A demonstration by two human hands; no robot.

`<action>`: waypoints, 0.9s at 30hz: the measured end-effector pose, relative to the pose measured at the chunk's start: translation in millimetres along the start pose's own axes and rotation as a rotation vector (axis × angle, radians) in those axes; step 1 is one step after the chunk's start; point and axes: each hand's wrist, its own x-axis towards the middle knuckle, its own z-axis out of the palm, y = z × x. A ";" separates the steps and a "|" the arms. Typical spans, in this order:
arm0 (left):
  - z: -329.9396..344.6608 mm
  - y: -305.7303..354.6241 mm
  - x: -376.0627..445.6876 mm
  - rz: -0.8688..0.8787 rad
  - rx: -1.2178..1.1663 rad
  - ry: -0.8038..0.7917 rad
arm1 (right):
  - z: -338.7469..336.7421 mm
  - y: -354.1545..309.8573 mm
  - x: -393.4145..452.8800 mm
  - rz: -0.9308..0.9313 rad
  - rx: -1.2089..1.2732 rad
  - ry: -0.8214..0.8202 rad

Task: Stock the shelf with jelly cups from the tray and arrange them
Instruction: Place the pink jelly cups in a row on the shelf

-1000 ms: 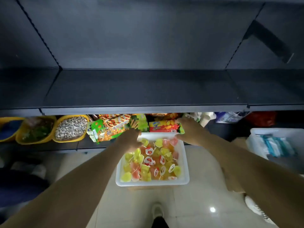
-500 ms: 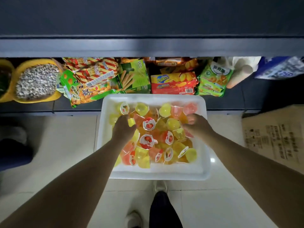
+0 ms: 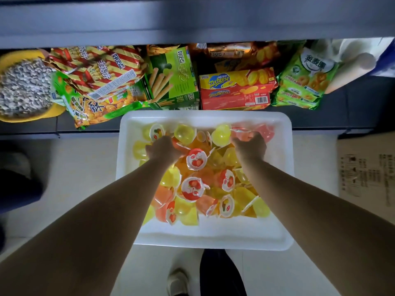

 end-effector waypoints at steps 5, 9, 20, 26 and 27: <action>0.4 -10.6 -4.7 0.108 -0.086 0.058 | -6.0 5.3 -3.9 -0.057 -0.002 0.037; -4.5 -20.0 -25.9 0.168 -0.331 0.150 | -16.5 15.9 -14.6 -0.197 -0.005 -0.043; -57.2 -8.6 -116.2 0.255 -0.734 0.118 | -82.3 -7.2 -102.2 -0.335 0.224 -0.132; -123.1 -0.2 -230.7 0.331 -0.903 0.189 | -176.8 -51.4 -199.2 -0.459 0.404 -0.173; -137.6 1.4 -253.3 0.360 -0.928 0.194 | -194.6 -60.6 -218.5 -0.487 0.432 -0.182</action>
